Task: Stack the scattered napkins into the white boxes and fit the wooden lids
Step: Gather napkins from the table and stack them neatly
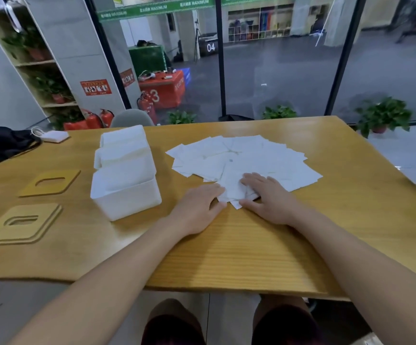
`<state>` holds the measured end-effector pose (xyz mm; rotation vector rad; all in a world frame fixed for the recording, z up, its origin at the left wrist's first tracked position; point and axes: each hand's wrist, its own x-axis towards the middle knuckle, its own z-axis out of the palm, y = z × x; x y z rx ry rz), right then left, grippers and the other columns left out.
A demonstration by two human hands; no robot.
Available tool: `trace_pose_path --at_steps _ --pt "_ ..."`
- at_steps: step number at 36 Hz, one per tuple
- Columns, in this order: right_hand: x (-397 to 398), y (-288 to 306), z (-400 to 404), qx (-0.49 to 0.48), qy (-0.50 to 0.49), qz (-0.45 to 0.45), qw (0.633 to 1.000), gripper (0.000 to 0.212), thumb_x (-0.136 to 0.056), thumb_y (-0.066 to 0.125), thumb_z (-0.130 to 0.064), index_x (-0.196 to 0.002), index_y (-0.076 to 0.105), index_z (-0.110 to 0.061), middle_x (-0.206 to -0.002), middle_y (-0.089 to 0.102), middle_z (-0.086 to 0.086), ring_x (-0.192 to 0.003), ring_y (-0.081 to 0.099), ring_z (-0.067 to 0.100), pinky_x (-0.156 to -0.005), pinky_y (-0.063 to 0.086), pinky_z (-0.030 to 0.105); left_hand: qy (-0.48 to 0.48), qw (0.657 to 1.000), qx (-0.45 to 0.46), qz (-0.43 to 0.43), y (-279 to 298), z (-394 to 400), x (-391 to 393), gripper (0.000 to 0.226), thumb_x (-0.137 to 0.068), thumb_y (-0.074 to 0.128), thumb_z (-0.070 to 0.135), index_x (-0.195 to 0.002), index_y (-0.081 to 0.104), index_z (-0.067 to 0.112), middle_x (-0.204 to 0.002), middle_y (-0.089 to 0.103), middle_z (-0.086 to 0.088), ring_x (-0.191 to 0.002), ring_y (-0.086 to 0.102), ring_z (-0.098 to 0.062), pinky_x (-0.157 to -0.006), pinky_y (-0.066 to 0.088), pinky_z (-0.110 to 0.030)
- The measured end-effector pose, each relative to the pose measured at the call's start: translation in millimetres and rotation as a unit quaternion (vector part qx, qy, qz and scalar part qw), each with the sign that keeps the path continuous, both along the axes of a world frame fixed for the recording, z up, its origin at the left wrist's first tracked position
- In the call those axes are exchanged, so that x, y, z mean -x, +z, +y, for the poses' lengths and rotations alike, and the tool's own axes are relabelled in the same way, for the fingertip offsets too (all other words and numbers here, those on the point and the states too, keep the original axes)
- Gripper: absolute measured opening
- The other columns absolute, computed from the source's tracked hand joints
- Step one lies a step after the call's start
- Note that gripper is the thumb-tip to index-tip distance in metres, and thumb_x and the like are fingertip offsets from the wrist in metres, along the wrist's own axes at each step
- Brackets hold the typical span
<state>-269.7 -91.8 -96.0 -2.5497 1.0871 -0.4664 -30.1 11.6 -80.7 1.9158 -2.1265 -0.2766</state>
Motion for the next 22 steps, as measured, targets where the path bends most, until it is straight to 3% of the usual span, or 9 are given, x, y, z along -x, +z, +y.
trace_pose_path --at_steps 4,9,14,17,22 --pt "-3 7 -8 -0.042 -0.013 -0.056 0.997 0.059 -0.098 0.07 -0.043 -0.154 0.053 -0.028 -0.16 0.051 -0.014 -0.145 0.046 0.011 -0.126 0.031 0.044 0.012 1.0 0.018 0.0 -4 -11 -6 0.057 -0.11 0.05 0.057 -0.159 0.051 0.028 -0.166 0.047 0.013 -0.154 0.04 -0.014 -0.128 0.03 -0.037" --pt "-9 2 -26 -0.018 -0.031 -0.066 0.997 0.054 -0.09 0.067 -0.019 -0.141 0.062 -0.034 -0.144 0.061 -0.015 -0.141 0.049 0.014 -0.121 0.024 0.043 0.012 1.0 0.015 -0.014 -15 -31 -8 0.061 -0.112 0.042 0.058 -0.165 0.043 0.029 -0.172 0.036 0.012 -0.161 0.025 -0.014 -0.132 0.021 -0.041" --pt "-19 0 -43 0.029 -0.043 -0.088 0.995 0.037 -0.09 0.073 -0.021 -0.123 0.074 -0.036 -0.142 0.063 -0.02 -0.136 0.048 0.013 -0.113 0.024 0.039 0.022 0.999 0.024 0.016 -18 -47 -9 0.062 -0.109 0.047 0.062 -0.162 0.047 0.03 -0.168 0.041 0.014 -0.157 0.027 -0.011 -0.129 0.028 -0.045" --pt "-25 -2 -51 0.05 -0.047 -0.114 0.991 0.024 -0.092 0.074 -0.019 -0.109 0.079 -0.035 -0.138 0.066 -0.019 -0.133 0.049 0.013 -0.115 0.025 0.041 0.026 0.998 0.04 0.05 -19 -55 -10 0.061 -0.103 0.056 0.066 -0.154 0.055 0.033 -0.159 0.049 0.018 -0.151 0.034 -0.009 -0.125 0.035 -0.046" --pt "-35 -5 -51 0.086 -0.019 -0.143 0.986 0.01 -0.095 0.078 -0.024 -0.095 0.081 -0.034 -0.131 0.071 -0.018 -0.129 0.051 0.013 -0.116 0.027 0.044 0.007 0.985 0.106 0.135 -17 -59 -15 0.065 -0.086 0.08 0.066 -0.143 0.061 0.039 -0.138 0.052 0.023 -0.135 0.042 -0.004 -0.114 0.045 -0.038"
